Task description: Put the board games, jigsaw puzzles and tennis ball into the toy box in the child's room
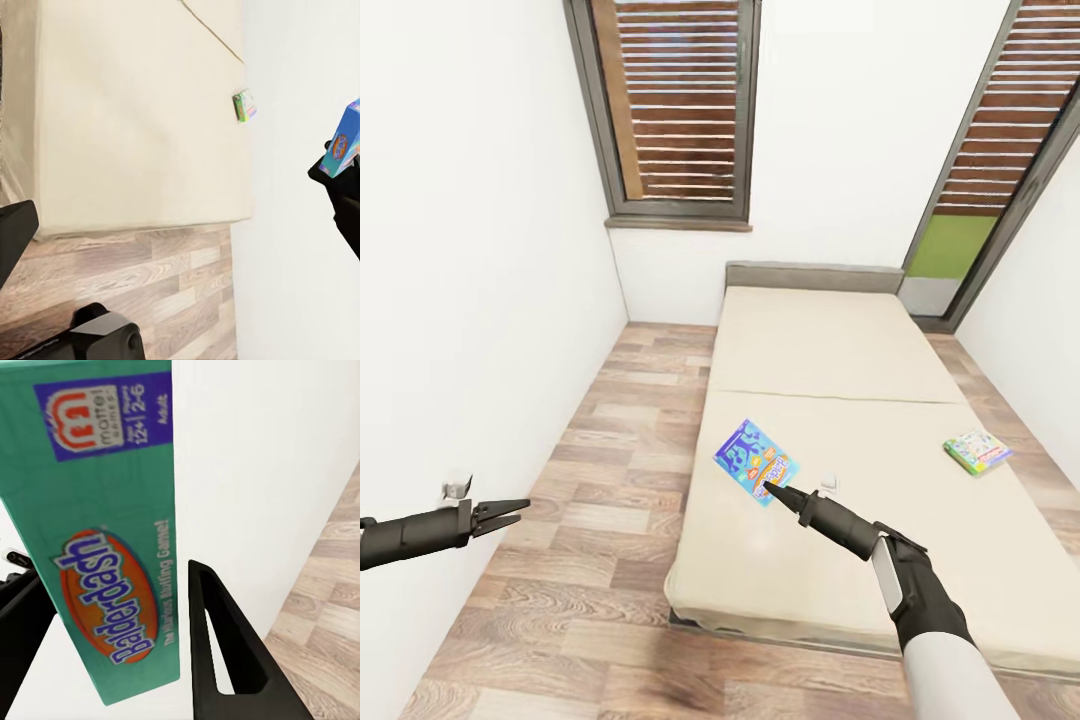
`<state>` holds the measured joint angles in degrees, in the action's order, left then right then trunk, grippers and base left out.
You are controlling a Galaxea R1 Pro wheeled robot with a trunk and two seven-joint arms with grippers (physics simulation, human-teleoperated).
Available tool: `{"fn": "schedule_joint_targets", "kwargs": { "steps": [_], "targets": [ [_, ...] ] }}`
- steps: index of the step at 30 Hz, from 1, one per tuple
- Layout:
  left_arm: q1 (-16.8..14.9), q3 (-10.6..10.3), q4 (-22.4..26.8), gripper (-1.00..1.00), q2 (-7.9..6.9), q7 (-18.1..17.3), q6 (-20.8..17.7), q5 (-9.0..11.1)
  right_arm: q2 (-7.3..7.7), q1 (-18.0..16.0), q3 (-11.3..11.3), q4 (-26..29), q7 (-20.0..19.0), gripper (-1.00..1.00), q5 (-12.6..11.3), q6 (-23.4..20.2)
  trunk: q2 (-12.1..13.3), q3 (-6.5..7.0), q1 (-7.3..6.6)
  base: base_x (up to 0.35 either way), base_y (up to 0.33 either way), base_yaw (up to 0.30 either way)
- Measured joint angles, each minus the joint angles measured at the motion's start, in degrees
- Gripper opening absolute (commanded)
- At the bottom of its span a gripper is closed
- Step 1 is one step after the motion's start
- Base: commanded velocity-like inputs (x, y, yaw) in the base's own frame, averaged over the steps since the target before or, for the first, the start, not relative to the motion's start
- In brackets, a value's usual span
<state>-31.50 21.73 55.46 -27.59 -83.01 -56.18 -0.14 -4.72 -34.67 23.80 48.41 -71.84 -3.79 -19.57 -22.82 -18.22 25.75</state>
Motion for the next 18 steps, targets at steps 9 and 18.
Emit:
{"fn": "schedule_joint_targets", "kwargs": {
  "steps": [9,18],
  "targets": [
    [0.0,-0.02,-0.01,1.0,0.0,-0.01,0.0,-0.01,0.02,0.0,0.01,0.01,-0.01,-1.0,0.1,0.02,0.0,0.86,0.0,0.0,-0.133,0.102],
    [-0.01,-0.02,0.01,1.0,0.0,0.0,0.0,0.0,0.01,0.0,0.0,0.0,0.0,-1.0,0.12,0.02,0.0,1.72,0.0,0.0,-0.136,0.12]
  ]
}}
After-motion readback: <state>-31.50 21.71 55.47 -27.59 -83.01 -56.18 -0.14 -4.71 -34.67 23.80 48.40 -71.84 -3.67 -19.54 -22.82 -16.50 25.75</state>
